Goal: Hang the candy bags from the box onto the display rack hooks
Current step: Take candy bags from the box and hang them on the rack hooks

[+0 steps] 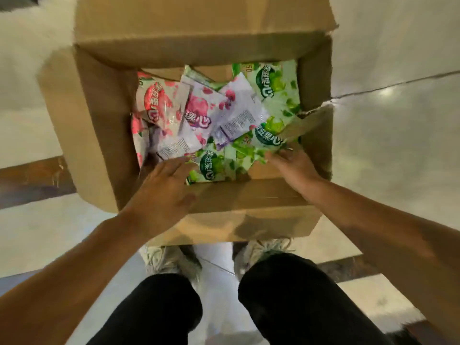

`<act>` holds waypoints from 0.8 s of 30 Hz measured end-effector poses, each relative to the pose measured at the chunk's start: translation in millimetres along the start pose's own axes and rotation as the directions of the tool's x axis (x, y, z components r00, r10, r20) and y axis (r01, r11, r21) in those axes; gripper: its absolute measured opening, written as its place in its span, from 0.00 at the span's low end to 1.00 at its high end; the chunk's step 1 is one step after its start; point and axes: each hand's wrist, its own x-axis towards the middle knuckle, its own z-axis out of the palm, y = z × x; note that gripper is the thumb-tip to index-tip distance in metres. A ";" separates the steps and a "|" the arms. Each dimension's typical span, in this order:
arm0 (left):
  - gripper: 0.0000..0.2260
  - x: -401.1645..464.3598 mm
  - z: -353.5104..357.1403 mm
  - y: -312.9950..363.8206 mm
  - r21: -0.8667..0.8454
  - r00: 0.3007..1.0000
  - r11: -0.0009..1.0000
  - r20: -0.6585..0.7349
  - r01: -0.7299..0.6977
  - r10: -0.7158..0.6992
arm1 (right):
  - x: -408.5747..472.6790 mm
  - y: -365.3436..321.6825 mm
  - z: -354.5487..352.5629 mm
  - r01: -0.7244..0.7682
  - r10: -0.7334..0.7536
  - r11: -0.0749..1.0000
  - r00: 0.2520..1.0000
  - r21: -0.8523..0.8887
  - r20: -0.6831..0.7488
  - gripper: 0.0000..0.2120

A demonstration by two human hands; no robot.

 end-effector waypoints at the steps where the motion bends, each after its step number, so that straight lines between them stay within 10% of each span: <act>1: 0.26 5.9 4.3 -2.1 -0.016 0.999 0.999 -0.019 0.033 -0.033 | 13.2 1.9 4.6 0.003 -0.002 1.000 0.999 0.022 -0.050 0.33; 12: 0.27 -19.9 -7.0 2.6 -0.308 0.981 0.934 0.126 0.181 -0.149 | -37.3 8.9 11.7 0.025 -0.025 1.000 0.995 -0.008 -0.098 0.22; 18: 0.36 -30.4 -41.4 26.8 -0.600 0.924 0.703 0.271 0.382 -0.271 | -112.3 -38.6 10.6 0.128 -0.156 0.977 0.974 0.170 0.164 0.16; 24: 0.25 -24.2 -56.0 18.6 -0.794 0.925 0.484 0.261 0.368 -0.276 | -127.6 -69.5 36.2 0.228 -0.258 0.966 0.895 0.122 0.365 0.20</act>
